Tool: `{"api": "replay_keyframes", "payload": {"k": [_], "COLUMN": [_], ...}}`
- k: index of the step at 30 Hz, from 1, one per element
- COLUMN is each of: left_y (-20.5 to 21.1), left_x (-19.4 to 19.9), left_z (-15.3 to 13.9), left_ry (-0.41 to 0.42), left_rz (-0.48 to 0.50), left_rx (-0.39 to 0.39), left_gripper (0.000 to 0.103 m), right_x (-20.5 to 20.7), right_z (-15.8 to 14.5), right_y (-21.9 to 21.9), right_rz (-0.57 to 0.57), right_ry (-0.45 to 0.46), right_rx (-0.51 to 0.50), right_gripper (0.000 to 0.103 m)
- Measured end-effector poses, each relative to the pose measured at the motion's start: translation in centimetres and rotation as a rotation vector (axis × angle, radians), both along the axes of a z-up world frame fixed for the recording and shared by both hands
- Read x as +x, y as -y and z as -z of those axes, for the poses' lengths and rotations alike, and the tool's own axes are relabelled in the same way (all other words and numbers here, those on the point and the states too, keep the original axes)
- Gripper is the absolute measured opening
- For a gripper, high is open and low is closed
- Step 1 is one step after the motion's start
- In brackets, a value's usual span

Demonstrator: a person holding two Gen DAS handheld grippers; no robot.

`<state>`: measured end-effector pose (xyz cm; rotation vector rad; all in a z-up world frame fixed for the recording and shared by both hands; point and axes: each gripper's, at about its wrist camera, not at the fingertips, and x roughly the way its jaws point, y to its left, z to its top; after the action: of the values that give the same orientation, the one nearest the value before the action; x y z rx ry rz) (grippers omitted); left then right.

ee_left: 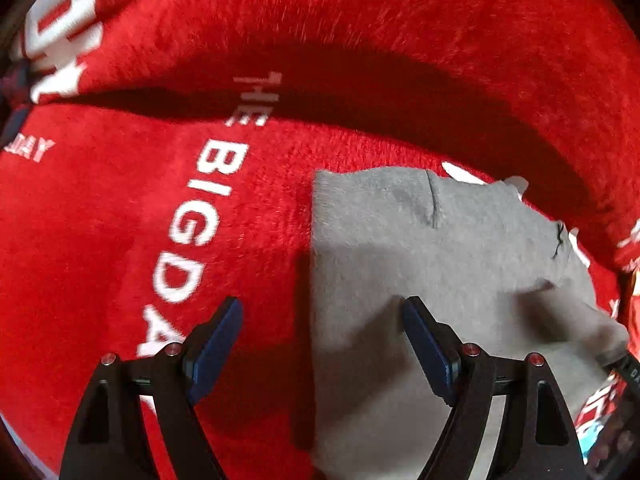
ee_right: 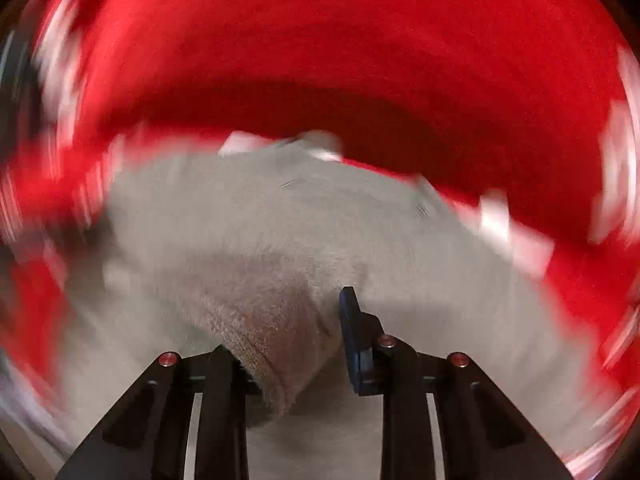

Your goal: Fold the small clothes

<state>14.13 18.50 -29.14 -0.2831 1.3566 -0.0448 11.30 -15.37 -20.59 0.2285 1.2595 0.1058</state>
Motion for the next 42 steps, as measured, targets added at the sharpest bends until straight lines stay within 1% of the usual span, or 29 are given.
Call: {"api": "replay_keyframes", "payload": {"k": [1,2,3,4,6,7,8,9,10,11,12,13,14,17,19,20,22,23,24,27,28,29,30,31,32,34,36,40,42], "left_y": [0.1,0.3,0.7,0.9,1.5,1.8,2.1,2.5,2.6,2.8,2.7,2.6,2.3,0.6,-0.5,-0.8,-1.3,-1.5,-1.9,-2.3,-2.5,-2.6,-2.7,-3.1,-3.5,-4.5,-4.9,-5.5,-5.6], "left_x": [0.3,0.6,1.0,1.4,2.0,2.2,2.3,2.5,2.6,2.8,2.8,2.8,2.7,2.6,2.4,2.2,1.9,1.7,2.1,1.6,1.4,1.2,1.0,0.7,0.3,-0.3,-0.7,-1.6,-2.1], "left_z": [0.1,0.1,0.2,0.3,0.6,0.7,0.6,0.3,0.1,-0.2,-0.6,-0.9,-1.0,-0.2,0.3,0.4,0.3,0.3,0.1,-0.6,-0.8,-0.9,-1.2,-1.5,-2.1,-3.1,-3.1,-2.8,-2.8], "left_ry": [0.004,0.01,0.008,0.006,-0.001,-0.001,0.006,0.026,0.024,0.022,0.035,0.05,0.063,0.056,0.046,0.048,0.051,0.053,0.055,0.07,0.071,0.072,0.071,0.074,0.09,0.108,0.086,0.074,0.075], "left_rz": [-0.011,-0.012,-0.003,-0.002,0.01,0.017,0.024,0.046,0.054,0.055,0.062,0.068,0.074,0.066,0.035,0.03,0.017,0.015,0.015,0.009,0.004,-0.001,-0.005,-0.01,-0.023,-0.015,-0.008,0.011,0.029], "left_rx": [0.004,0.006,0.004,0.01,0.03,0.042,0.05,0.038,0.018,0.014,0.009,0.007,0.008,0.007,0.001,0.014,0.031,0.031,0.039,0.059,0.052,0.046,0.045,0.047,0.061,0.07,0.063,0.078,0.095], "left_gripper": [0.082,0.082,0.082,0.082,0.082,0.079,0.057,0.027,0.017,0.016,0.015,0.015,0.015,0.01,0.01,0.01,0.01,0.01,0.01,0.01,0.01,0.015,0.043,0.064,0.089,0.089,0.089,0.089,0.089], "right_x": [-0.9,-1.8,-2.6,-3.9,-5.3,-5.9,-6.1,-6.0,-5.8,-5.6,-5.3,-5.1,-4.7,-3.9,-3.6,-3.7,-4.7,-5.6,-6.3,-8.0,-8.5,-8.7,-8.9,-9.1,-9.2,-9.1,-8.7,-7.2,-6.6], "right_z": [0.5,1.2,1.8,2.6,3.3,3.2,3.2,3.2,3.3,3.3,3.4,3.1,2.6,1.2,1.8,2.4,3.6,3.7,3.6,2.4,2.0,1.7,1.6,1.5,1.5,2.4,3.8,6.1,6.6], "right_y": [3.4,5.3,7.0,8.7,10.2,10.8,11.1,11.2,11.3,11.3,11.4,11.3,10.9,10.3,11.1,11.6,13.3,14.1,14.7,14.6,14.2,13.6,12.5,10.8,9.4,4.3,-0.5,-7.7,-9.6], "right_rz": [0.154,0.233,0.308,0.385,0.459,0.495,0.516,0.534,0.554,0.563,0.568,0.558,0.539,0.444,0.42,0.435,0.505,0.548,0.584,0.629,0.632,0.626,0.605,0.568,0.522,0.427,0.365,0.333,0.33], "right_ry": [-0.027,-0.049,-0.077,-0.101,-0.111,-0.095,-0.091,-0.089,-0.093,-0.102,-0.11,-0.108,-0.098,-0.048,-0.054,-0.069,-0.11,-0.097,-0.087,-0.116,-0.128,-0.133,-0.136,-0.146,-0.164,-0.225,-0.283,-0.331,-0.326], "right_rx": [0.111,0.169,0.225,0.292,0.358,0.387,0.396,0.4,0.399,0.401,0.408,0.431,0.439,0.415,0.336,0.29,0.216,0.253,0.282,0.234,0.256,0.297,0.352,0.406,0.458,0.565,0.665,0.795,0.807], "right_gripper": [0.037,0.044,0.056,0.061,0.06,0.06,0.06,0.06,0.06,0.059,0.043,0.018,0.011,0.01,0.01,0.01,0.016,0.016,0.02,0.027,0.029,0.031,0.032,0.033,0.035,0.043,0.043,0.043,0.043]}}
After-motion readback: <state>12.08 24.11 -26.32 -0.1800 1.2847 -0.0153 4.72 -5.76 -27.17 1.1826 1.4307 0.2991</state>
